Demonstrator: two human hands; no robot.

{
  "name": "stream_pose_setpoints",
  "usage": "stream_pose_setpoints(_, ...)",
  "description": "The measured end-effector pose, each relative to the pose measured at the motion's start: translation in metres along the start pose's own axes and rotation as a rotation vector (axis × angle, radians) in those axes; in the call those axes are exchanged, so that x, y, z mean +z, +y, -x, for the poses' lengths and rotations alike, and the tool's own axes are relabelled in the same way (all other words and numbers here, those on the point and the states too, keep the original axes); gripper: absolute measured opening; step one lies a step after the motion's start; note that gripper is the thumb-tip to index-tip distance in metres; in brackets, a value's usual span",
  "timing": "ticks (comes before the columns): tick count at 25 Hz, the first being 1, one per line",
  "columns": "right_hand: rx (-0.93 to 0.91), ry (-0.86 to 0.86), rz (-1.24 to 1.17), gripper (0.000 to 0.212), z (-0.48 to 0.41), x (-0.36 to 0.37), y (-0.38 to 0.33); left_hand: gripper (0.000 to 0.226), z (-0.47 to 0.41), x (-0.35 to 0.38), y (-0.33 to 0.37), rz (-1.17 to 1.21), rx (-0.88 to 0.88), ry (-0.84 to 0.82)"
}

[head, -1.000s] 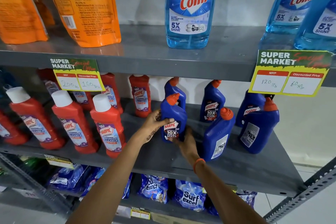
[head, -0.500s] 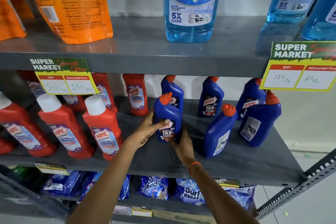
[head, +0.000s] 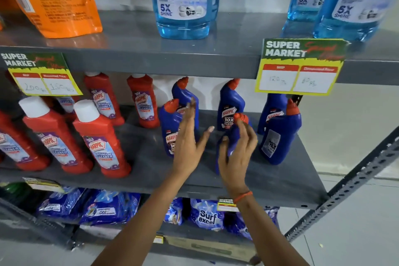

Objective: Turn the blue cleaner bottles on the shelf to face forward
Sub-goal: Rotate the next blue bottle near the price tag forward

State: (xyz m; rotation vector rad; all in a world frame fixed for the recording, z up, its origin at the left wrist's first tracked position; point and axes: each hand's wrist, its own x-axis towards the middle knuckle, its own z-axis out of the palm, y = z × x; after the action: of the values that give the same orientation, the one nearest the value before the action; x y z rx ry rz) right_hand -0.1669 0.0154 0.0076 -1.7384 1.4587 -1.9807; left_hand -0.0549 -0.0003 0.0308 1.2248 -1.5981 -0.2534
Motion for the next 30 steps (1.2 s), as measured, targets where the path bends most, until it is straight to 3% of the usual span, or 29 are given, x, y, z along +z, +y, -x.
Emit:
stream_pose_setpoints(3,0.179,-0.142,0.057,0.057,0.007,-0.026,0.044,0.075,0.016,0.035,0.010,0.044,-0.162,-0.145)
stream_pose_setpoints(5,0.325,-0.375,0.071,0.059,0.017,-0.034,0.084,0.074,0.020,0.051,0.013,0.012,-0.208,-0.227)
stream_pose_setpoints(8,0.591,-0.654,-0.106,0.048,0.015,-0.041,0.112,0.064,0.011,0.055,0.006,-0.013,-0.257,-0.300)
stream_pose_setpoints(11,0.697,-0.773,-0.278,0.049,-0.007,-0.049,0.120,0.042,-0.003,0.042,0.010,0.181,-0.348,-0.393)
stream_pose_setpoints(13,0.735,-0.852,-0.421,0.055,-0.022,-0.056,0.114,0.040,-0.012,0.033,0.024,0.380,-0.417,-0.464)
stream_pose_setpoints(15,0.715,-0.859,-0.500,0.055,-0.029,-0.059,0.103,0.048,-0.021,0.030,0.031,0.508,-0.478,-0.499)
stream_pose_setpoints(17,0.677,-0.699,-0.489,0.052,-0.024,-0.054,0.094,0.059,-0.025,0.036,0.038,0.607,-0.513,-0.486)
stream_pose_setpoints(20,0.528,-0.551,-0.379,0.064,-0.010,-0.044,0.082,0.070,-0.015,0.062,0.055,0.630,-0.603,-0.210)
stream_pose_setpoints(23,0.359,-0.620,-0.170,0.079,0.006,-0.037,0.087,0.044,-0.012,0.072,0.052,0.531,-0.647,0.058)
stream_pose_setpoints(26,0.504,-0.692,-0.266,0.091,-0.004,-0.043,0.093,0.029,-0.018,0.060,0.032,0.535,-0.582,-0.038)
stream_pose_setpoints(30,0.642,-0.723,-0.292,0.067,-0.019,-0.050,0.104,0.038,-0.012,0.054,0.011,0.565,-0.514,-0.322)
